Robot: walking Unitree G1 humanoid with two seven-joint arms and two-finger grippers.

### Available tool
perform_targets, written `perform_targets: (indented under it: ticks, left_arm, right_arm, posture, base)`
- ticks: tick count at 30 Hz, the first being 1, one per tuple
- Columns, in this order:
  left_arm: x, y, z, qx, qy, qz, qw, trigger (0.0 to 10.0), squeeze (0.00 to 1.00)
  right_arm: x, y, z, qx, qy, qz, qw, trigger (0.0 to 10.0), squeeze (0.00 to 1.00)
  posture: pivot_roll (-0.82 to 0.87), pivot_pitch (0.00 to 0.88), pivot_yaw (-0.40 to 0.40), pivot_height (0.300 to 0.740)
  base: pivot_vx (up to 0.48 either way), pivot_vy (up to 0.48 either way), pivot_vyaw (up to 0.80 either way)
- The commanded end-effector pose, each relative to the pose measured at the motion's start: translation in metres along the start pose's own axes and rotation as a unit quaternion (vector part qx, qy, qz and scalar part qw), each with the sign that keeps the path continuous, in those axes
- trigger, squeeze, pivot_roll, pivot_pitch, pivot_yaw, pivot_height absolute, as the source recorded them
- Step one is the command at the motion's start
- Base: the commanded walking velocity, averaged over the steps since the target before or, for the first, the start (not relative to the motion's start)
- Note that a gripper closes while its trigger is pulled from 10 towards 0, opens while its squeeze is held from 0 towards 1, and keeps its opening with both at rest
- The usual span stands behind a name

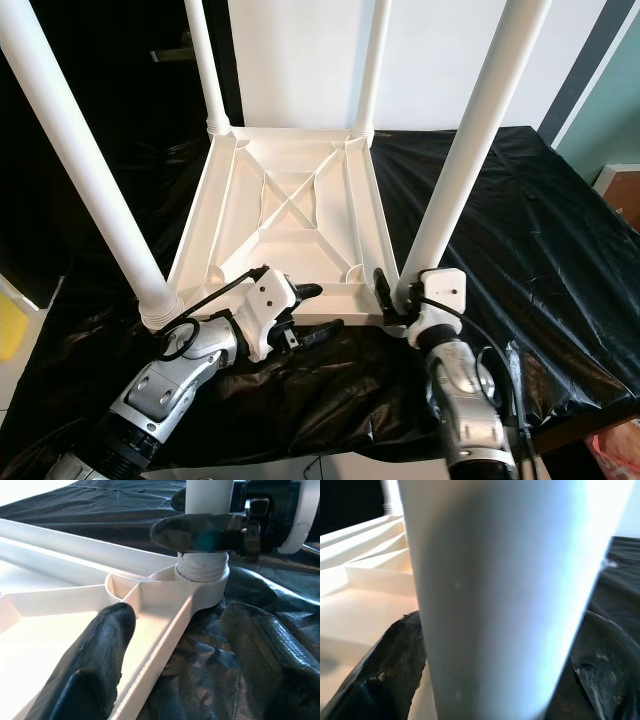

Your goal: Building children table

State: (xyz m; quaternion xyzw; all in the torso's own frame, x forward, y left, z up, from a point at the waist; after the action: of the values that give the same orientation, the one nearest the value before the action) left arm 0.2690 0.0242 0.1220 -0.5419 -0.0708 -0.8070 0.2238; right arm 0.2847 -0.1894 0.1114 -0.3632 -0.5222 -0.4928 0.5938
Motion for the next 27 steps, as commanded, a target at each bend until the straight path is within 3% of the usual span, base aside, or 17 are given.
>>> perform_targets:
  ticks: [1, 7, 14, 15, 27]
  left_arm:
    - [-0.001, -0.001, -0.006, -0.028, -0.003, -0.002, 1.000, 10.0, 0.00]
    - [-0.001, -0.001, -0.005, -0.030, -0.002, -0.001, 1.000, 10.0, 0.00]
    - [0.000, 0.001, -0.004, -0.032, 0.001, -0.002, 0.999, 10.0, 0.00]
    - [0.001, 0.001, -0.004, -0.031, 0.003, -0.002, 1.000, 10.0, 0.00]
    - [0.000, 0.000, -0.006, -0.027, -0.002, -0.002, 1.000, 10.0, 0.00]
  right_arm:
    - [-0.002, 0.001, 0.002, 0.044, 0.005, 0.015, 0.999, 10.0, 0.00]
    - [-0.002, 0.007, 0.002, 0.122, -0.021, 0.054, 0.991, 10.0, 0.00]
    - [-0.008, 0.017, 0.003, 0.156, -0.036, 0.077, 0.984, 10.0, 0.00]
    - [-0.009, 0.017, 0.003, 0.158, -0.039, 0.080, 0.983, 0.3, 0.00]
    - [-0.015, 0.012, -0.002, 0.164, -0.031, 0.088, 0.982, 0.0, 0.00]
  posture:
    - [-0.04, 0.000, -0.019, 0.740]
    - [-0.04, 0.000, -0.010, 0.740]
    - [-0.03, 0.000, -0.012, 0.740]
    - [-0.03, 0.000, -0.018, 0.740]
    - [-0.03, 0.000, -0.022, 0.740]
  base:
    - [0.000, 0.000, 0.00]
    - [0.000, 0.000, 0.00]
    - [0.000, 0.000, 0.00]
    - [0.000, 0.000, 0.00]
    - [0.000, 0.000, 0.00]
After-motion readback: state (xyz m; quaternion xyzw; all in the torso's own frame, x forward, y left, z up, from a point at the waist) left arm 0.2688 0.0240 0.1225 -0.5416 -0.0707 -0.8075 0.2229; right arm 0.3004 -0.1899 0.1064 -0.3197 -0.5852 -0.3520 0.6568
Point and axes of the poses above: a point about 5 cm out from each wrist's last joint towards the gripper, its own y axis pointing out of the wrist towards the gripper, its own x axis along the axis of the wrist's last joint, z = x × y, the point moved 2 cm from there along y, pointing out of the wrist towards the gripper, and after that the axes turned 15 degrees about y, right-handed, at the moved point
